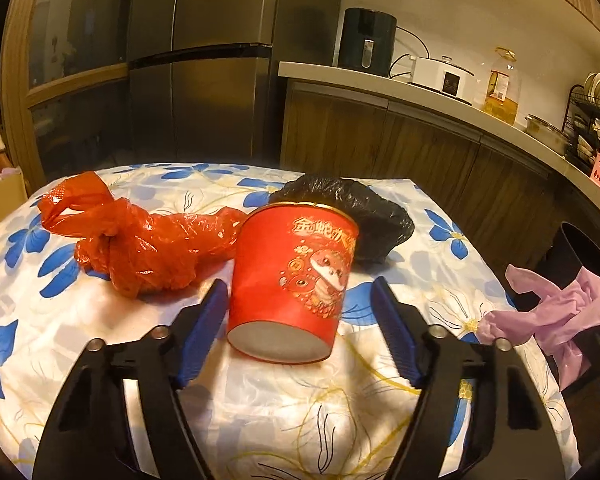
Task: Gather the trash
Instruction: 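Grasp the red printed paper cup with the left gripper while the right holds the lilac bag, then carry the red cup and lilac bag over the black bin with both grippers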
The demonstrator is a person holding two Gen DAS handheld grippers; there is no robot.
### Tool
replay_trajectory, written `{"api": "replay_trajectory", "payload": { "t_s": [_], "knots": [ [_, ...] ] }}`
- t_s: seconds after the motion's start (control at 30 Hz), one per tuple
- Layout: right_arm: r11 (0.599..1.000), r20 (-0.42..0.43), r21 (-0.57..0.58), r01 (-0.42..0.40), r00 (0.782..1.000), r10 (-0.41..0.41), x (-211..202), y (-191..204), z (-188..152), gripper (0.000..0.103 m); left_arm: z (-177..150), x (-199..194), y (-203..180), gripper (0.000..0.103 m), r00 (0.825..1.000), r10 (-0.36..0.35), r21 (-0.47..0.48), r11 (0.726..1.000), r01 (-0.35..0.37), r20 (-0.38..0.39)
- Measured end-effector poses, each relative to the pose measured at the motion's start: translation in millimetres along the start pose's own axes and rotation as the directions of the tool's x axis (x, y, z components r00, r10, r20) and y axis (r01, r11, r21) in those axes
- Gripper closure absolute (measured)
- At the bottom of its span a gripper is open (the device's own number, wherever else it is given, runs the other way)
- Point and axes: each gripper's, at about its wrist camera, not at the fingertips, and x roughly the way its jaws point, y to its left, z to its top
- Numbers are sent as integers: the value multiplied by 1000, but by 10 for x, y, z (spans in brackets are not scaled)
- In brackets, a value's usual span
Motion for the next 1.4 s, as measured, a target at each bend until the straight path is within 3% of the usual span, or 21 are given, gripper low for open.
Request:
{"api": "replay_trajectory", "payload": {
  "t_s": [0.03,0.23,0.63,0.93,1.4],
  "knots": [
    [1000,-1,-2,1,1000,-1,4,4,-3,99,-5,0,-3,46,1000,1,5,1000,-1,0],
    [1000,-2,1,2,1000,-2,-1,1,-10,99,-32,-34,-10,48,1000,-3,15,1000,3,12],
    [1000,21,-6,-1,1000,1,-151,10,26,99,-92,-299,-44,49,999,-13,-2,1000,14,40],
    [1000,68,-18,-9,998,10,-450,20,94,99,-121,-714,-108,49,996,-20,-5,1000,21,91],
    [1000,115,-24,3,993,0,-829,-88,142,99,-115,-1188,-404,49,989,-38,30,999,34,145]
  ]
}}
